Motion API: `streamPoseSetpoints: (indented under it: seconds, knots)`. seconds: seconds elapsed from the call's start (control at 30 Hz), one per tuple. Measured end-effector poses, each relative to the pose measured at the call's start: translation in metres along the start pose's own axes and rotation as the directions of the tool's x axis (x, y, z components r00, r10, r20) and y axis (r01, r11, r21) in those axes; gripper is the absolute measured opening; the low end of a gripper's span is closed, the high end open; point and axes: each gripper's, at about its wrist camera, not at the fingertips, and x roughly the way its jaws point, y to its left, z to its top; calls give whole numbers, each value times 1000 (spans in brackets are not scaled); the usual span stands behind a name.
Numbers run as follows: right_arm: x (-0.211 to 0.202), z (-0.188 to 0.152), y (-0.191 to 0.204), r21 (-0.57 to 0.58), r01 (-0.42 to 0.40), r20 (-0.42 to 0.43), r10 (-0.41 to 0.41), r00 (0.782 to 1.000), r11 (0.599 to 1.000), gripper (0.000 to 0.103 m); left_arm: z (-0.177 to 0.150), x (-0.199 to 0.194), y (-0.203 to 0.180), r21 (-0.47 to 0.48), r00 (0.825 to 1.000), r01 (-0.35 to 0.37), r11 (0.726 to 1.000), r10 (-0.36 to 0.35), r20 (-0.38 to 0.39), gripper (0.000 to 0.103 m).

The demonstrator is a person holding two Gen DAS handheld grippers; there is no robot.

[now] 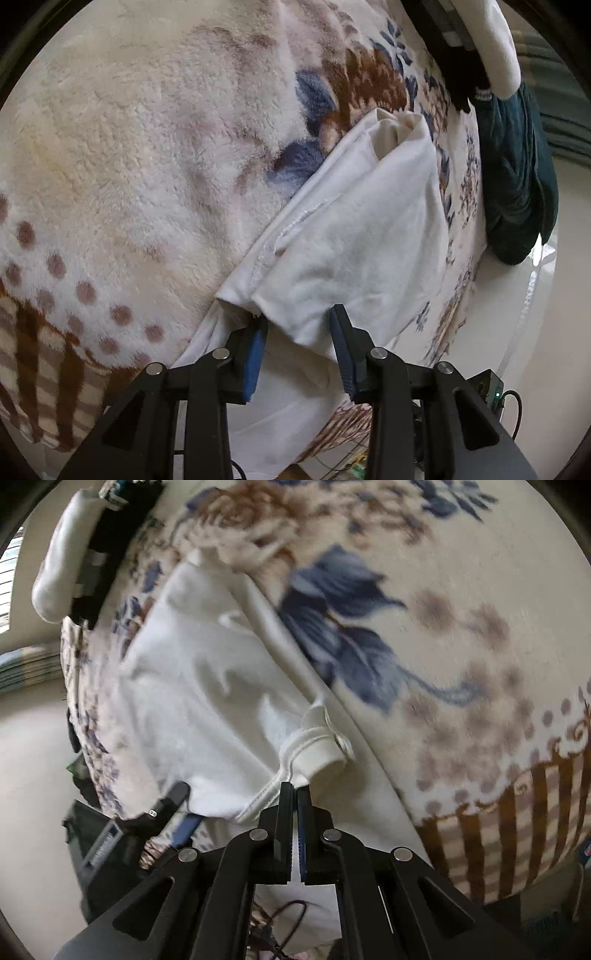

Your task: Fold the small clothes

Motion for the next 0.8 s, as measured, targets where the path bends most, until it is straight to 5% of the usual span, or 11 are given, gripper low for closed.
streamPoseSetpoints:
  seconds: [0.2,0.33,0.5,0.7,0.8]
  knots:
    - [-3,-3,9,-46,79,-37,-81,996,996,5,-7,-9,-14,78,997,-76,994,75,19,32]
    - [-37,-13,26,-99,97,89,-89,992,990,35,-18,-36,-39,195,981,-159,968,133,140,32]
    - [-46,-17,64,-186,107,207,-68,976,977,35,-11,-30,-53,275,972,-207,939,165,169,32]
    - [17,3,60,-226,209,109,-189,976,951,35,5,11,-32,309,973,-228,923,208,96,32]
    - [6,-4,45,-195,132,88,-117,989,972,35,-4,-6,-33,307,985,-170,937,152,81,32]
